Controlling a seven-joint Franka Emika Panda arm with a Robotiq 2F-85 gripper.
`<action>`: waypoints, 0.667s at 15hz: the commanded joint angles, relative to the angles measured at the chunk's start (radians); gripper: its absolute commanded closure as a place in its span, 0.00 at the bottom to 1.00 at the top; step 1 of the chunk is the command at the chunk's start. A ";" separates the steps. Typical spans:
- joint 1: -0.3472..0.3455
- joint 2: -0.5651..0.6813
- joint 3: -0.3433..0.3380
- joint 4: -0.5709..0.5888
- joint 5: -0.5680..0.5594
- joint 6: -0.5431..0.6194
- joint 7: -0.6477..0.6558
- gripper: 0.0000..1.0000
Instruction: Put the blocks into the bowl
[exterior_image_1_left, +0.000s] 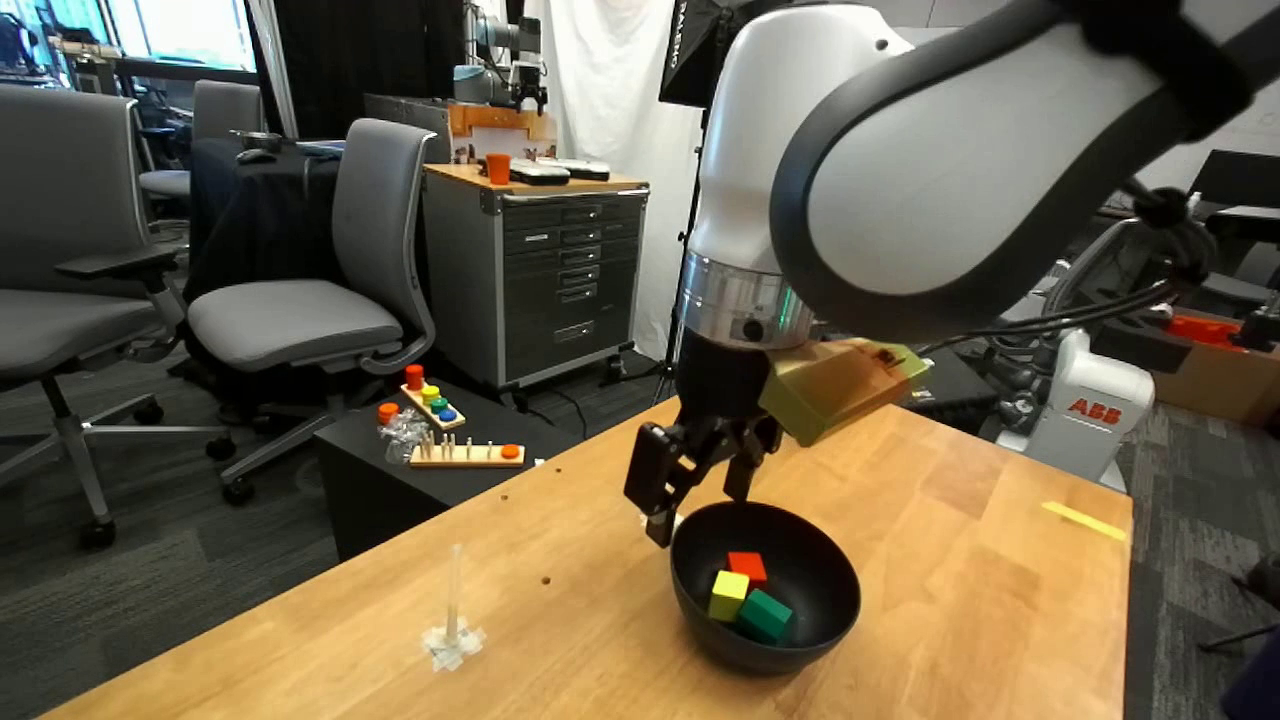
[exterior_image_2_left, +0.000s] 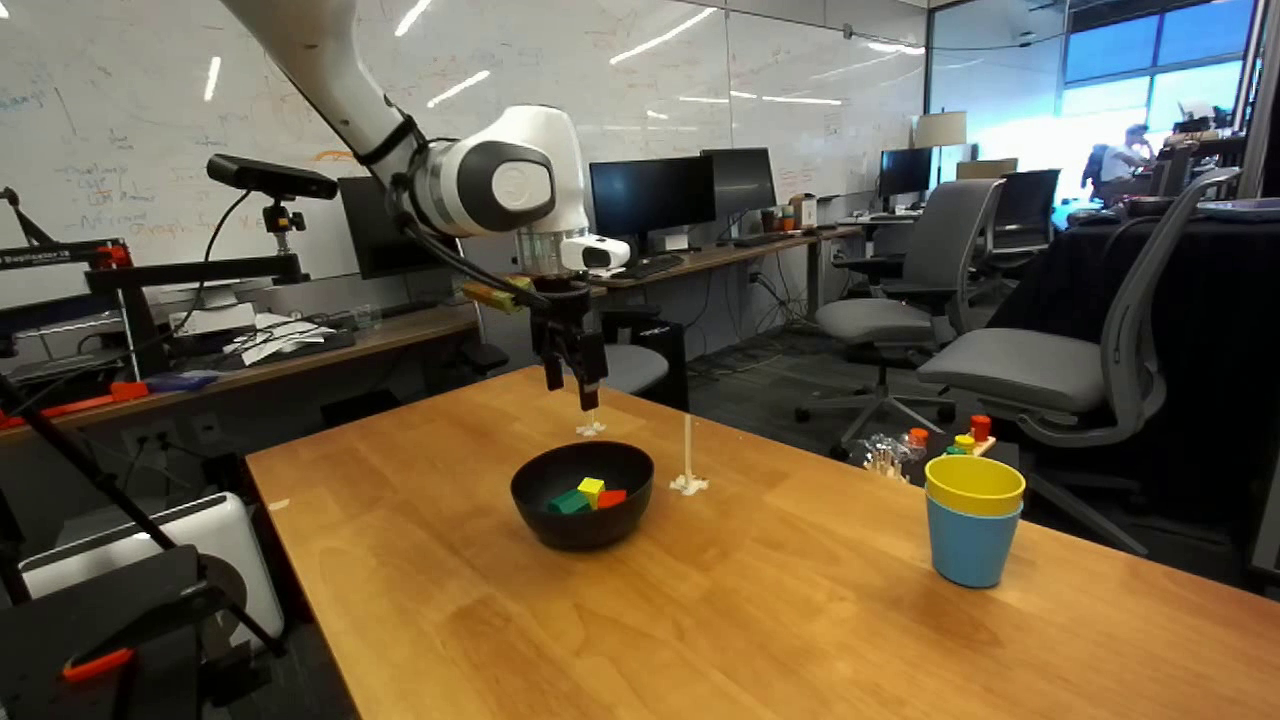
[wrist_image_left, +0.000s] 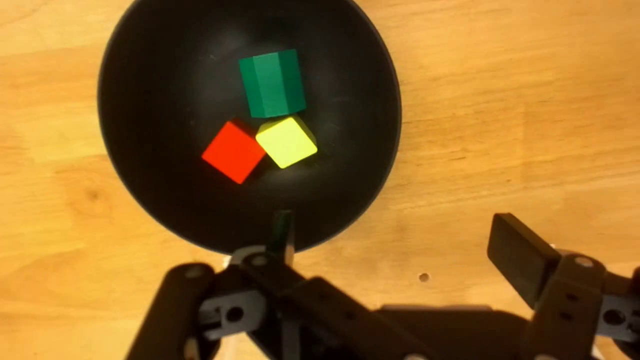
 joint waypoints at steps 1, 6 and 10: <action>-0.024 -0.105 0.043 -0.068 0.009 -0.061 -0.133 0.00; -0.018 -0.101 0.050 -0.042 0.003 -0.138 -0.182 0.00; -0.030 -0.123 0.061 -0.045 0.009 -0.186 -0.229 0.00</action>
